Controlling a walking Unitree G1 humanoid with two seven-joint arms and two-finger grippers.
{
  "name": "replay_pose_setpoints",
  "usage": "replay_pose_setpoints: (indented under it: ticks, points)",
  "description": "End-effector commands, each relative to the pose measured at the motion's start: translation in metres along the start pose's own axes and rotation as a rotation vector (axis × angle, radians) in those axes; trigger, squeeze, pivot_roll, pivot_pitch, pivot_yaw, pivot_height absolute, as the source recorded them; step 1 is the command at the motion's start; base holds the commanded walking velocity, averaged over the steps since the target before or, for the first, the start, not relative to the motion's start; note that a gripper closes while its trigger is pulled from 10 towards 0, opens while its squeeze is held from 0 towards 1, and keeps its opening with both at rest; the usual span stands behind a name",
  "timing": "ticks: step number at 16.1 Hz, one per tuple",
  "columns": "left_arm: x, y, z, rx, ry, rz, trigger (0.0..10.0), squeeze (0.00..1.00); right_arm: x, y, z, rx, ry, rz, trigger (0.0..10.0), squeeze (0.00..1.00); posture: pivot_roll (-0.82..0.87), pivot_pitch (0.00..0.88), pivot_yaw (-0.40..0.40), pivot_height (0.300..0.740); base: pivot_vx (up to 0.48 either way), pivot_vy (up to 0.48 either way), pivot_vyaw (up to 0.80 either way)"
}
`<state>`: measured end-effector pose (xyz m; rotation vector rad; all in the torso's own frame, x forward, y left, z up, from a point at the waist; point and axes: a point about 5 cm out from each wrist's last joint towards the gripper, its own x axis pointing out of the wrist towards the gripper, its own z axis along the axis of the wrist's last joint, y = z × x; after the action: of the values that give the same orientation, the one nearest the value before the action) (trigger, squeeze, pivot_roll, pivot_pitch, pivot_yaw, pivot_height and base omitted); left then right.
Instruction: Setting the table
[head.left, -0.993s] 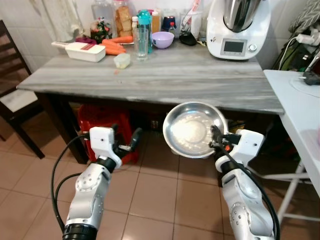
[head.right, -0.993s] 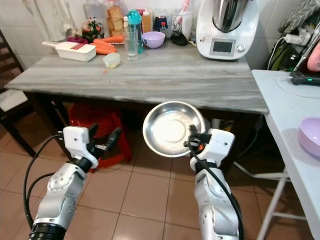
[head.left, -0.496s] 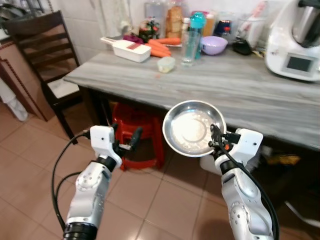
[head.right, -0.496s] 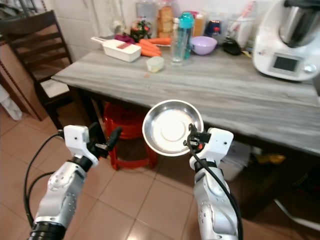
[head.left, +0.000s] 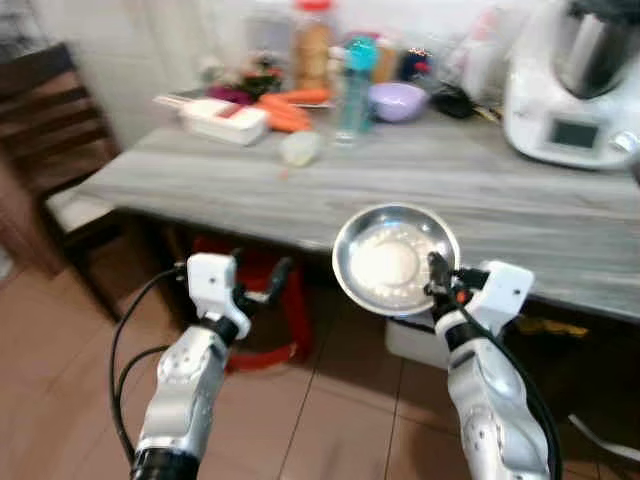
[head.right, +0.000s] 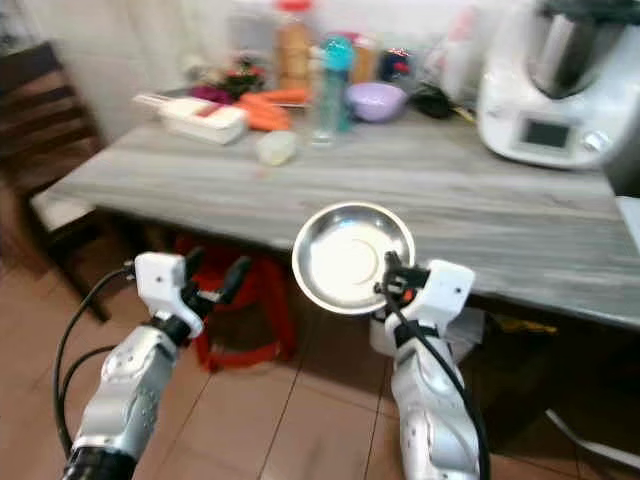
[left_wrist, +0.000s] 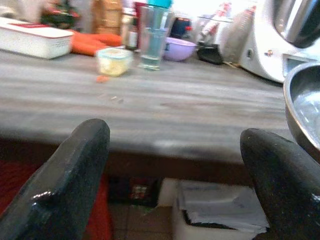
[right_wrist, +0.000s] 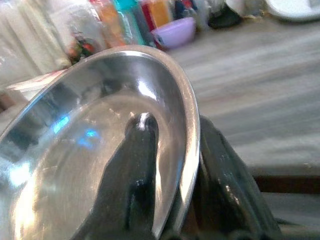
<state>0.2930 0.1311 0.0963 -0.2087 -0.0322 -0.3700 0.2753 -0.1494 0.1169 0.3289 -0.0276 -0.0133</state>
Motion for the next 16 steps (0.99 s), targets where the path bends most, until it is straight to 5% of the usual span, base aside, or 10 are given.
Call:
replay_pose_setpoints:
  ticks: [1, 6, 11, 16]
  points:
    - [0.005, -0.008, 0.003, 0.001, -0.012, -0.03, 10.0, 0.0, 0.001, -0.003, 0.006, 0.001, -0.027, -0.016, 10.0, 0.0, 0.0, 0.0, 0.023, 0.74, 0.349, 0.0, -0.51]
    - [0.006, -0.01, 0.002, -0.002, -0.007, -0.036, 10.0, 0.0, 0.001, -0.003, 0.006, 0.004, -0.025, -0.021, 10.0, 0.0, 0.0, 0.0, 0.022, 0.74, 0.344, 0.0, -0.66]
    - [0.003, -0.015, 0.0, 0.008, -0.002, -0.058, 10.0, 0.0, 0.002, -0.001, 0.003, -0.017, -0.006, -0.022, 10.0, 0.0, 0.0, 0.0, 0.021, 0.74, 0.064, 0.0, 0.0]
    - [-0.014, -0.005, -0.008, 0.093, 0.03, -0.026, 10.0, 0.0, 0.004, -0.01, 0.0, -0.033, 0.022, -0.082, 10.0, 0.0, 0.01, 0.0, 0.018, 0.74, 0.0, 0.0, 0.0]
